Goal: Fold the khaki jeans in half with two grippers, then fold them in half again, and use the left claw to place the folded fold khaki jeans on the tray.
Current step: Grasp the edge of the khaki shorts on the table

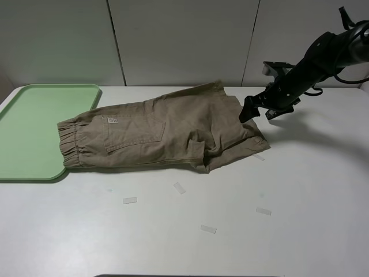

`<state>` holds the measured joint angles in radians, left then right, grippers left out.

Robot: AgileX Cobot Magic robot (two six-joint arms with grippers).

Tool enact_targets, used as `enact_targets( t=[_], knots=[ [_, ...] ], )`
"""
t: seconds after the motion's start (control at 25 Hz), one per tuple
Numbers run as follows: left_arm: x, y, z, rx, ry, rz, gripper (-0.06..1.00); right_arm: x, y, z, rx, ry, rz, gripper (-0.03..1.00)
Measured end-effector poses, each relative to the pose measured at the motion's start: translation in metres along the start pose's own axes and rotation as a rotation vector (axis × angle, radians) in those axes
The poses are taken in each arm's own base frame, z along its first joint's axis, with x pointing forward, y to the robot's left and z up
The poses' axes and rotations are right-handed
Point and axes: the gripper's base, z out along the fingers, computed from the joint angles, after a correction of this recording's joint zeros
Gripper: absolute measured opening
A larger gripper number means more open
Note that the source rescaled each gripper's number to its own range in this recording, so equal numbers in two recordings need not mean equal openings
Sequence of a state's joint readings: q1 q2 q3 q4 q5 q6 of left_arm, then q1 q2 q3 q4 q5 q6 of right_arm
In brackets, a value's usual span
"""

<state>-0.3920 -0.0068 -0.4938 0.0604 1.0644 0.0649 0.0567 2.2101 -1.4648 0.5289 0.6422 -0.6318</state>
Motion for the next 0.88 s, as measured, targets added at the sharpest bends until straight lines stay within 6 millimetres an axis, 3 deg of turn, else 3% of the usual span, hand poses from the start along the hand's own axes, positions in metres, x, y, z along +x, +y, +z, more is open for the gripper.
enact_targets(
  t=[0.48,0.88],
  knots=[
    [0.000,0.000,0.000,0.000,0.000,0.000,0.85,-0.004,0.023,0.009,-0.045,-0.019,-0.015,0.99],
    [0.000,0.000,0.000,0.000,0.000,0.000,0.85,-0.004,0.017,0.018,0.004,-0.038,-0.054,0.99]
  ],
)
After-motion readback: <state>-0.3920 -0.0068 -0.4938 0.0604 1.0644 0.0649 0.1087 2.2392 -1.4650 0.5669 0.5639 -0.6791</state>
